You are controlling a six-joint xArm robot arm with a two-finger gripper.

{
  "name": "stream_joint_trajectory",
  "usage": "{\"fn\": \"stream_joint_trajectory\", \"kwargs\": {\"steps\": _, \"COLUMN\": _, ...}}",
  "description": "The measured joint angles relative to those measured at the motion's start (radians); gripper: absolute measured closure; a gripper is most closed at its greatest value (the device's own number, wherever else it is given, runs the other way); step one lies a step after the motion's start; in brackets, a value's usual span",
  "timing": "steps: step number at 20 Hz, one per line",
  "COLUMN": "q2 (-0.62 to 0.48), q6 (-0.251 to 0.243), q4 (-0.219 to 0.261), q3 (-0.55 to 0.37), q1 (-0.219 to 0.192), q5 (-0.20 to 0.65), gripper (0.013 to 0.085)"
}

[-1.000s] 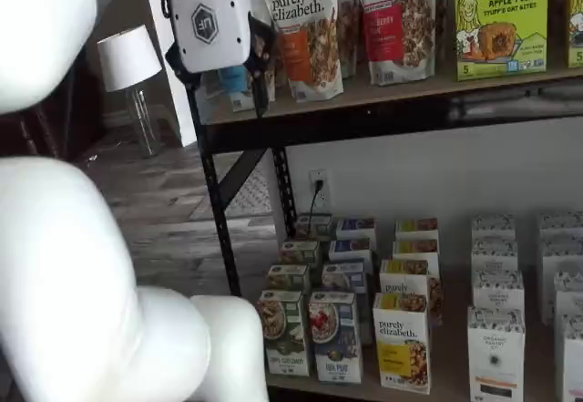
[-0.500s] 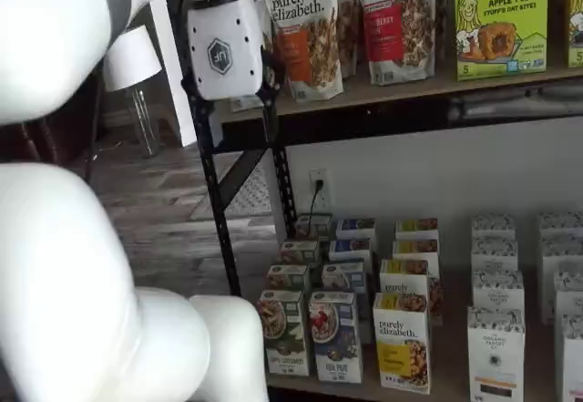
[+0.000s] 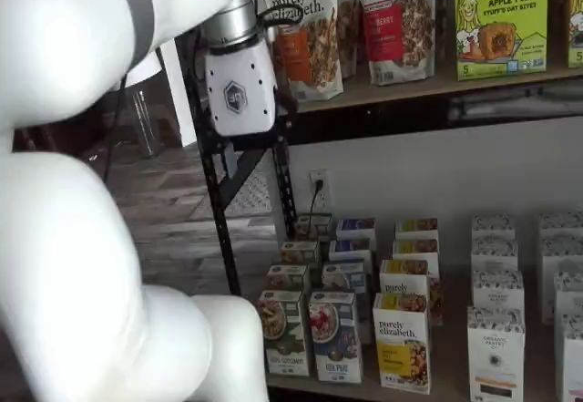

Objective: Pick up the blue and white box that is on the bottom shelf, the second box from the left

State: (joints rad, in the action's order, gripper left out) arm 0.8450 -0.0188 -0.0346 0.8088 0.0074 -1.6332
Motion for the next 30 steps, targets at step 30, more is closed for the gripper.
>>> {"fn": "stream_joint_trajectory", "kwargs": {"steps": 30, "q2": -0.23, "q6": -0.052, "q4": -0.005, "q3": -0.342, "q1": 0.071, "q5": 0.587, "gripper": 0.013}}
